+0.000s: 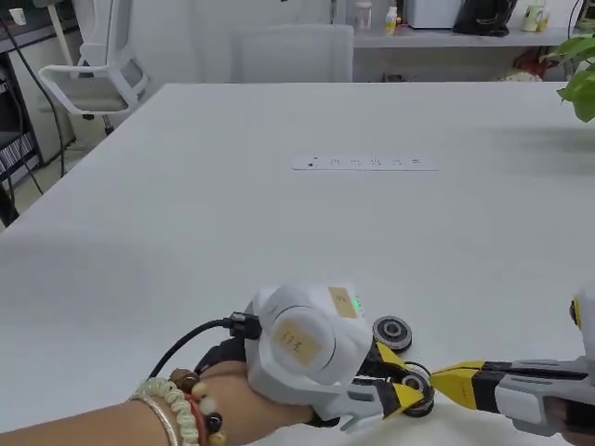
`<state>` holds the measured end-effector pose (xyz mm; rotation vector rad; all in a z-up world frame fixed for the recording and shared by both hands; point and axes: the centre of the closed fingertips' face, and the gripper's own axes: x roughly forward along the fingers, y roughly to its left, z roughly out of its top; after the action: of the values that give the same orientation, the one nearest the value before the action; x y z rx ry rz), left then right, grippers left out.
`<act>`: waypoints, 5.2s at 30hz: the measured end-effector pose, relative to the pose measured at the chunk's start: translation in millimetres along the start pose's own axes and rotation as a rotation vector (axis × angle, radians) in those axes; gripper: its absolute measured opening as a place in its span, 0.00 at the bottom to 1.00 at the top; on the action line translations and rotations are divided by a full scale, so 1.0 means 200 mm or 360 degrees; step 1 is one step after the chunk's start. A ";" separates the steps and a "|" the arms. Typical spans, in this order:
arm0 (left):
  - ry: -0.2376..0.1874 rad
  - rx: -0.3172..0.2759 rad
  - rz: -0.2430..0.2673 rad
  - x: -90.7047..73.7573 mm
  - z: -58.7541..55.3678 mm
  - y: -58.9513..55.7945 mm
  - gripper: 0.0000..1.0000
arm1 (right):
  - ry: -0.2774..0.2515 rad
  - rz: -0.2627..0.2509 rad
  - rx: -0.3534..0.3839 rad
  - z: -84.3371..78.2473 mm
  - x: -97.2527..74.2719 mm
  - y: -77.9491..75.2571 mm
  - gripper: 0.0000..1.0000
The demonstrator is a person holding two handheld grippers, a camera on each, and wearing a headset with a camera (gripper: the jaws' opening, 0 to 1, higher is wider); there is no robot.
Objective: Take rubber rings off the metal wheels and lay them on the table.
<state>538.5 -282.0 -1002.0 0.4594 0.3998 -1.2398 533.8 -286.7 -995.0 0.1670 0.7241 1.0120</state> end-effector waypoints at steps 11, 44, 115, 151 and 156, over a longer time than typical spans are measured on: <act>0.0017 0.0025 -0.0052 -0.13 0.08 0.01 0.24 | 0.0018 0.0015 -0.0035 0.05 -0.04 0.03 0.00; 0.0182 -0.0125 0.0171 -0.89 -0.13 -0.03 0.56 | 0.0018 0.0108 -0.0262 0.29 -0.07 0.28 0.00; 0.0205 -0.0349 0.0394 -0.96 -0.28 -0.07 0.59 | 0.0488 -0.0118 -0.0437 0.04 0.48 0.17 0.13; 0.0200 -0.0314 0.0390 -0.95 -0.27 -0.07 0.60 | 0.0331 0.0005 -0.0681 0.27 0.06 0.36 0.29; 0.0243 -0.0293 0.0360 -0.94 -0.27 -0.09 0.65 | 0.0233 0.0017 -0.0647 0.31 -0.01 0.34 0.29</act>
<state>465.7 -106.7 -951.2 0.4298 0.5708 -0.9426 523.5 -238.6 -916.3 -0.2583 0.6351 1.1688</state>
